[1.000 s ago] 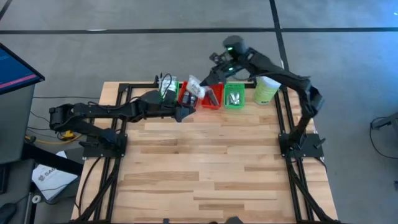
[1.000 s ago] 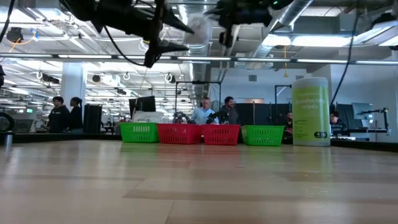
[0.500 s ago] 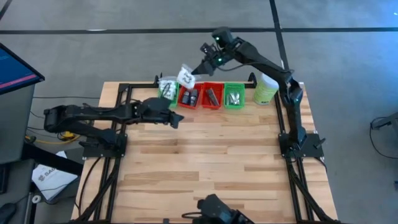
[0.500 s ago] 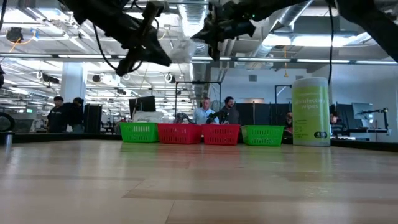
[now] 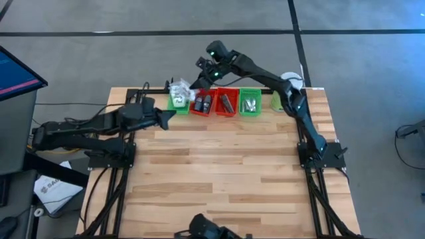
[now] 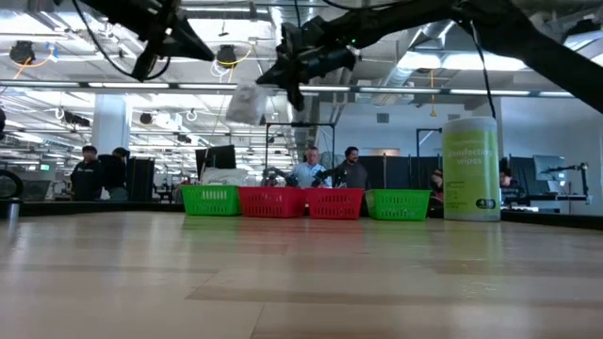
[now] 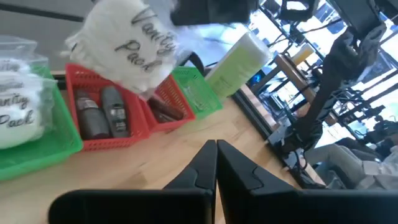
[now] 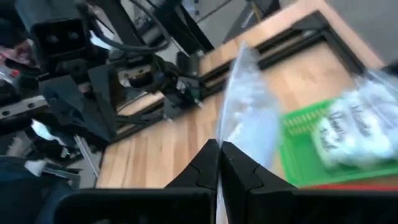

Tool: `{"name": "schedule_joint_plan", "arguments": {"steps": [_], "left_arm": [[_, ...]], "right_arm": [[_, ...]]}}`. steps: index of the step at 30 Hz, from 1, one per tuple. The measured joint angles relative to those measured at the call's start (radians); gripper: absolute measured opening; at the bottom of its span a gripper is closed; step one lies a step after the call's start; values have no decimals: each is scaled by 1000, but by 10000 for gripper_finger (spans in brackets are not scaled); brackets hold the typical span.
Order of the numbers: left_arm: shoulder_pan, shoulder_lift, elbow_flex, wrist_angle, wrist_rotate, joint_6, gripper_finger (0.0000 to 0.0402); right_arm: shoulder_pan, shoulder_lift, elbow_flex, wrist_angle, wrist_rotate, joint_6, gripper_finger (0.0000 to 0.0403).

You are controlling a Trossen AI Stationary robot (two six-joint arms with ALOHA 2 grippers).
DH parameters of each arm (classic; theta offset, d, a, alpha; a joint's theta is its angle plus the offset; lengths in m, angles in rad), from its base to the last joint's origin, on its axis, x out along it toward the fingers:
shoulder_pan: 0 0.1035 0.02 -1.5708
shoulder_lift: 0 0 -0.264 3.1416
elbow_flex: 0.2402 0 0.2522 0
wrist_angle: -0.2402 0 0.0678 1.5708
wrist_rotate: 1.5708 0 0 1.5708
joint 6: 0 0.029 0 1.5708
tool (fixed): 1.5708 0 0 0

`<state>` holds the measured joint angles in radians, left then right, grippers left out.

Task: Pick & Place Travel size toiletries
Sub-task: Put the cotton pack into the left green basket

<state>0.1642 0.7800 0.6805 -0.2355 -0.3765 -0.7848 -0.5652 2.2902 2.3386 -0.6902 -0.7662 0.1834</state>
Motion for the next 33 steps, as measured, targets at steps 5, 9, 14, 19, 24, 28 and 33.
{"name": "schedule_joint_plan", "arguments": {"steps": [5, 9, 14, 19, 24, 28, 33], "left_arm": [[-2, -75, -52, -6, 5, -2, 0], [-2, -102, -91, -14, 8, -5, 0], [27, -97, -136, -17, 57, -43, 0], [71, -95, -140, 20, 90, 24, 0], [146, -57, -140, 158, 283, 253, 0], [203, 42, -102, 245, 458, 292, 3], [207, 232, 50, 262, 573, 421, 36]], "right_arm": [[17, 67, 16, -14, 27, 53, 0], [17, 81, 14, -18, 55, 52, 0], [24, 64, 15, -79, 60, 39, 0], [47, -32, 19, -314, 61, -70, 0], [107, -82, 15, -555, 101, -189, 0], [148, -135, 18, -700, 131, -254, 0], [191, -153, 16, -795, 169, -301, 0]]}}
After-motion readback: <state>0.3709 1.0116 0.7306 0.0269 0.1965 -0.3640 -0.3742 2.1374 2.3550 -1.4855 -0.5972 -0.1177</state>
